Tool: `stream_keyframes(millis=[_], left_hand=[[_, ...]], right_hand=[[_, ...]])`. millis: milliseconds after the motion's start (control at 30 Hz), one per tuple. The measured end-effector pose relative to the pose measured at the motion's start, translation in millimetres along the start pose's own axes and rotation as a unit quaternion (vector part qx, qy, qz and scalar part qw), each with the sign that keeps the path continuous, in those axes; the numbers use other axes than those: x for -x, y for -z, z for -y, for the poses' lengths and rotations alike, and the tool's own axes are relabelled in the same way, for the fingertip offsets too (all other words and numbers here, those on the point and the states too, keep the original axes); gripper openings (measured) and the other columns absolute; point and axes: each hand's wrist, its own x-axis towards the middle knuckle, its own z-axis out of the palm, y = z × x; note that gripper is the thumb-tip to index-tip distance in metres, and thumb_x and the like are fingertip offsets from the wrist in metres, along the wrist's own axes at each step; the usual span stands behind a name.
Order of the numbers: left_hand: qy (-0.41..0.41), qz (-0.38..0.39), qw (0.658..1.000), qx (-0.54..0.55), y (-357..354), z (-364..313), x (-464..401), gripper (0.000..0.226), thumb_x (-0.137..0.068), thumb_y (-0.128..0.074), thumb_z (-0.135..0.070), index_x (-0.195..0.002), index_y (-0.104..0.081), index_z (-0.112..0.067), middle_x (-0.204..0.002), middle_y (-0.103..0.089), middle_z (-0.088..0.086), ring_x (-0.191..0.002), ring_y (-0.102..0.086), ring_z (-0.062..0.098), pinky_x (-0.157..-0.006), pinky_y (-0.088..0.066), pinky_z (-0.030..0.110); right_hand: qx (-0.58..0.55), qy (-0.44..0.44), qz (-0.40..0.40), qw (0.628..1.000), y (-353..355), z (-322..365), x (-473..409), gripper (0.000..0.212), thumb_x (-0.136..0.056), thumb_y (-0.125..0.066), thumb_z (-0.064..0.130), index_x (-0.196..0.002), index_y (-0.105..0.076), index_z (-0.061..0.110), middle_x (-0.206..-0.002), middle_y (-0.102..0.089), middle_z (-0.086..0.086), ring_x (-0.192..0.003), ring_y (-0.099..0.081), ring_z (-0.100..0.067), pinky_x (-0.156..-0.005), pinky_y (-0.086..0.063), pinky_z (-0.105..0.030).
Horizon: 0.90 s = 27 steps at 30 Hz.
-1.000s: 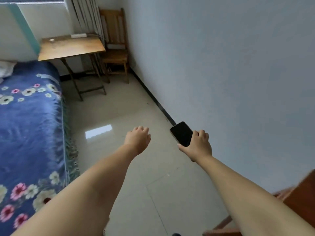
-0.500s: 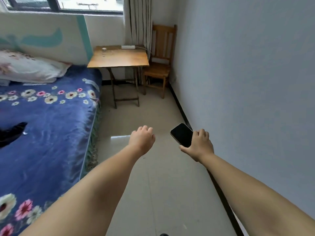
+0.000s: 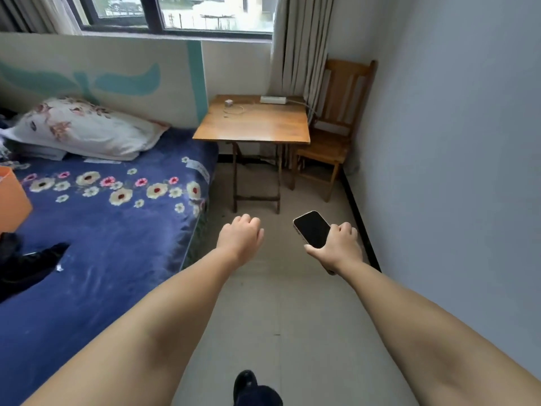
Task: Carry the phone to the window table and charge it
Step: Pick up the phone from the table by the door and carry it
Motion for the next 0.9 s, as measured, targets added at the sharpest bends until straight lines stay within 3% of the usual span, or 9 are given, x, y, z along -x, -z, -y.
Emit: stream_keyframes(millis=[200,467,733,900], left_hand=[[-0.004,-0.01,1.0,0.007,26,40,-163,0.033,-0.096,-0.036,-0.032,-0.114,-0.052,-0.01,-0.114,-0.055,0.011,-0.107,-0.049,0.029,-0.082,-0.044,0.042],[-0.024,0.014,1.0,-0.003,-8,62,-360,0.034,-0.097,-0.033,-0.033,-0.116,-0.051,-0.011,-0.116,-0.054,0.009,-0.106,-0.049,0.028,-0.079,-0.042,0.04],[0.071,0.024,0.997,0.02,-15,110,-535,0.038,-0.097,-0.033,-0.034,-0.124,-0.047,-0.012,-0.12,-0.053,0.01,-0.108,-0.049,0.029,-0.082,-0.046,0.042],[0.111,0.026,0.993,0.019,-28,158,-626,0.035,-0.096,-0.035,-0.033,-0.119,-0.051,-0.012,-0.118,-0.055,0.011,-0.107,-0.05,0.029,-0.081,-0.046,0.042]], right_hand=[[-0.012,-0.021,-0.014,1.0,12,45,-149,0.077,-0.065,-0.065,0.065,-0.114,-0.05,0.007,-0.118,-0.046,-0.011,-0.113,-0.041,-0.029,-0.084,-0.047,-0.038],[0.009,-0.039,-0.006,0.999,3,53,-355,0.078,-0.068,-0.066,0.062,-0.119,-0.049,0.007,-0.124,-0.045,-0.012,-0.117,-0.04,-0.029,-0.082,-0.047,-0.038],[0.024,0.012,0.028,0.999,3,87,-569,0.078,-0.069,-0.065,0.063,-0.119,-0.05,0.006,-0.123,-0.045,-0.012,-0.117,-0.04,-0.03,-0.085,-0.048,-0.04],[0.024,0.048,0.041,0.998,-18,132,-675,0.079,-0.067,-0.064,0.066,-0.117,-0.051,0.006,-0.119,-0.046,-0.011,-0.114,-0.041,-0.029,-0.08,-0.049,-0.038]])
